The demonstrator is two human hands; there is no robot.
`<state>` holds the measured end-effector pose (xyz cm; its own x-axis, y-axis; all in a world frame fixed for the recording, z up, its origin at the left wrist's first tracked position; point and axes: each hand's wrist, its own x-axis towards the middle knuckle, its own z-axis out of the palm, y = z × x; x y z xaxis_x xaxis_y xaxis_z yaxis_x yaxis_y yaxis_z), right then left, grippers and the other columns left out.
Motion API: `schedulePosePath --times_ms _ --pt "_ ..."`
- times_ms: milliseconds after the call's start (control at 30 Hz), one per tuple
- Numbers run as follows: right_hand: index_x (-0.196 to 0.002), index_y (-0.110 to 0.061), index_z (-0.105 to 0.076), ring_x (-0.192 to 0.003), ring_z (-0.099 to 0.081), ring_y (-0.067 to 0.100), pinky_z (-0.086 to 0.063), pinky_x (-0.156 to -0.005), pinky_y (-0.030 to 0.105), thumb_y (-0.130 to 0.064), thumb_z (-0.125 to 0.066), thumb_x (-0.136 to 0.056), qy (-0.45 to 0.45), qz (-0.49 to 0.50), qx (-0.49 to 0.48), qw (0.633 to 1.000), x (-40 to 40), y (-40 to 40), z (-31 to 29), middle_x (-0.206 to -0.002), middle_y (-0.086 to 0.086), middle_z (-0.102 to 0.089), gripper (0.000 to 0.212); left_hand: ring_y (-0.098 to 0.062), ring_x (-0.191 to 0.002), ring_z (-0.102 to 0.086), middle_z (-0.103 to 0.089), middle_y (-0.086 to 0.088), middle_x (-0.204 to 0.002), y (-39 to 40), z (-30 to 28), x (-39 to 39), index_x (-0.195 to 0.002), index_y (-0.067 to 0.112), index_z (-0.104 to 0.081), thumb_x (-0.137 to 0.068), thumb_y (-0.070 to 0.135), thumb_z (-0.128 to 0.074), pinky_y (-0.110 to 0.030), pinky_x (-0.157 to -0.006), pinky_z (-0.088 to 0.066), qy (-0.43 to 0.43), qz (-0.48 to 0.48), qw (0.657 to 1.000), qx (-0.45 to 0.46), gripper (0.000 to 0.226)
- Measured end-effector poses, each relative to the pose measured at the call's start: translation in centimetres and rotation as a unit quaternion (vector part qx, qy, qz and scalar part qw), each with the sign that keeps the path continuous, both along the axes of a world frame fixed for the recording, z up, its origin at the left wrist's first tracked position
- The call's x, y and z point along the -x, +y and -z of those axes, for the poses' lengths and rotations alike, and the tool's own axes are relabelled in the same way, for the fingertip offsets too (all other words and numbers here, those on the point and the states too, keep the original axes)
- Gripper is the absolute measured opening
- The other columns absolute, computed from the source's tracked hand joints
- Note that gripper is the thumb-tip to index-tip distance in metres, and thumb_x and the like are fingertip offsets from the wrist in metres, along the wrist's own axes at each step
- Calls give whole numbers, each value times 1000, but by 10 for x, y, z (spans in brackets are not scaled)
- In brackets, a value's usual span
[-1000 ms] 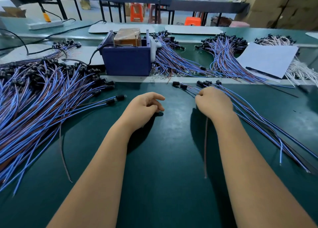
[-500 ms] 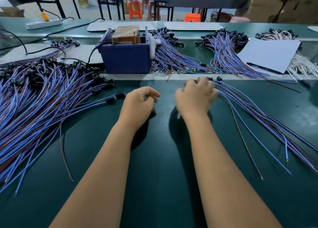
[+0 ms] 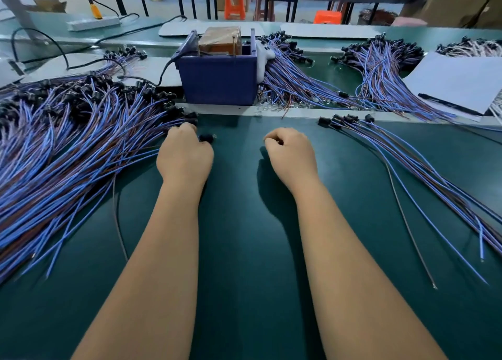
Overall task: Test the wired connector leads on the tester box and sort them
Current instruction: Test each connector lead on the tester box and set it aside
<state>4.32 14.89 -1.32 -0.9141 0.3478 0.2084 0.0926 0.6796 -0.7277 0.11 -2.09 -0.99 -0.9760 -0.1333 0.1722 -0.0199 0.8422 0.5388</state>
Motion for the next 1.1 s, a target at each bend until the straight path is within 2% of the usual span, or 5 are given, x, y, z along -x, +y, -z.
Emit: schedulePosePath --times_ms 400,700,867,1000,1100 --pt "-111 -18 -65 -100 -56 22 -45 -91 37 -15 -48 -92 22 -3 -8 1000 -5 -8 -2 -100 0 -66 26 -7 -87 -62 -72 5 -104 2 -2 -4 -114 19 -71 -91 21 -59 -22 -72 -46 143 12 970 -198 26" --pt "-99 -17 -59 -55 -55 11 -50 -63 27 -38 -28 -106 -18 -151 519 841 -4 -35 -17 -54 -5 -57 38 -9 -43 -48 -67 -2 -69 42 -23 -28 -80 13 -75 -93 19 -48 -21 -47 -39 -15 259 717 -647 31" --pt "-68 -13 -47 -41 -49 9 -40 -39 20 -35 -29 -106 -30 -197 609 768 -9 -16 -22 -50 -1 -47 48 -18 -52 -51 -63 -7 -63 47 -24 -35 -64 11 -71 -95 31 -40 -18 -44 -35 -195 383 703 -566 48" --pt "-106 -6 -62 -86 -68 39 -53 -54 30 -31 -45 -101 -52 -136 609 779 -11 -8 -24 -84 36 -58 30 -16 -60 -42 -63 -4 -67 47 -21 -38 -59 15 -72 -88 38 -45 -22 -48 -20 -257 425 732 -466 46" --pt "-101 -5 -62 -75 -68 22 -54 -53 25 -18 -52 -98 -7 -85 646 759 -10 -7 -20 -88 14 -66 17 -14 -55 -45 -61 -3 -68 46 -21 -38 -61 16 -74 -90 37 -46 -17 -40 -19 -304 432 740 -416 45"
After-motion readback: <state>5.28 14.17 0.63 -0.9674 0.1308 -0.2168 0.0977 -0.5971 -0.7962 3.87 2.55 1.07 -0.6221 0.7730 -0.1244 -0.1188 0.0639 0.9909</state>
